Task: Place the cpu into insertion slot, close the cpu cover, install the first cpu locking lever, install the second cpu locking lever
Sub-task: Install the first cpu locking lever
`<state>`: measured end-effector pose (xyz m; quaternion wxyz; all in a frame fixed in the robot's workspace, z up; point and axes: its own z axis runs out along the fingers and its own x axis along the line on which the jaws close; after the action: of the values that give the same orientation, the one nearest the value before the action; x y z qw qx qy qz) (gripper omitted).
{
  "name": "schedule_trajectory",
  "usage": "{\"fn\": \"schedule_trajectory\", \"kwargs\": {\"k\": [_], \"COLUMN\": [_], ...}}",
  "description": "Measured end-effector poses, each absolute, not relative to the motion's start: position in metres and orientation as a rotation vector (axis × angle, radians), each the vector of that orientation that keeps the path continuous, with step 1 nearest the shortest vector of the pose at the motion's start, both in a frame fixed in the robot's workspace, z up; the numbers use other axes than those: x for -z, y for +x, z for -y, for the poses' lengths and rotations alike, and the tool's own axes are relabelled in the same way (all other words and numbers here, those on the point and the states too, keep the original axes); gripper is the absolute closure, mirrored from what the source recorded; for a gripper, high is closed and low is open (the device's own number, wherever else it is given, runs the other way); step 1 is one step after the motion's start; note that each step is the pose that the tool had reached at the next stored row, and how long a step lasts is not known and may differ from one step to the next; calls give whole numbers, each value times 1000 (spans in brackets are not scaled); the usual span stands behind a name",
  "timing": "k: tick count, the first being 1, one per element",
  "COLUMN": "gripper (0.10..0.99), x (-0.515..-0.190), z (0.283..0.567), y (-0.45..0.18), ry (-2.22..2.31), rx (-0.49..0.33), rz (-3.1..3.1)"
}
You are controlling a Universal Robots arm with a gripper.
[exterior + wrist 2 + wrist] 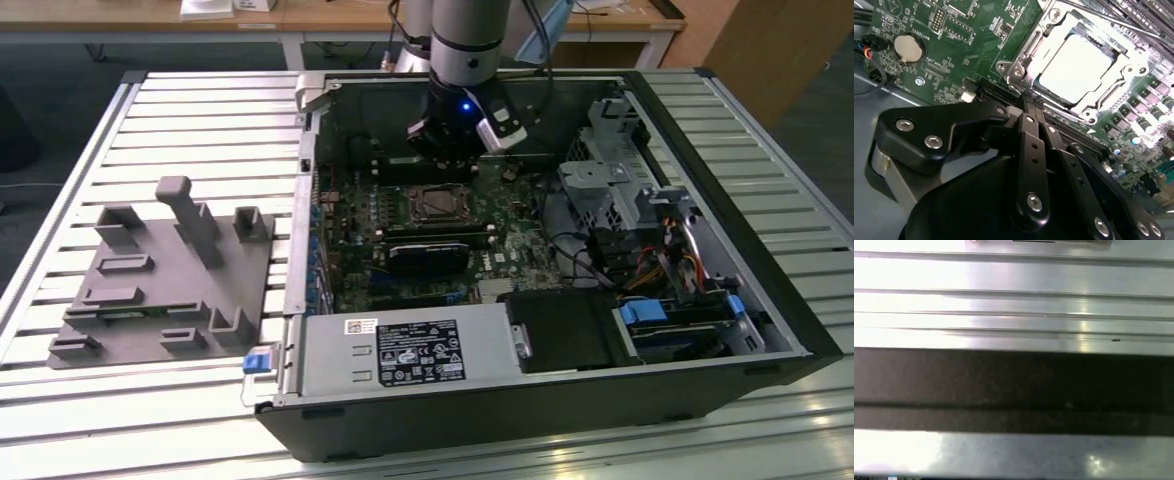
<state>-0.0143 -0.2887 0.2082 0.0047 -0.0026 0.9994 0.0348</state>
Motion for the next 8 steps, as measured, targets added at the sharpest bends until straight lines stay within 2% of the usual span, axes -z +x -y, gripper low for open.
{"fn": "schedule_trajectory", "kwargs": {"k": [8], "gripper": [980], "x": [-208], "z": [291], "y": [-14], "ry": [-8], "rx": [-108], "rz": [-3130]}}
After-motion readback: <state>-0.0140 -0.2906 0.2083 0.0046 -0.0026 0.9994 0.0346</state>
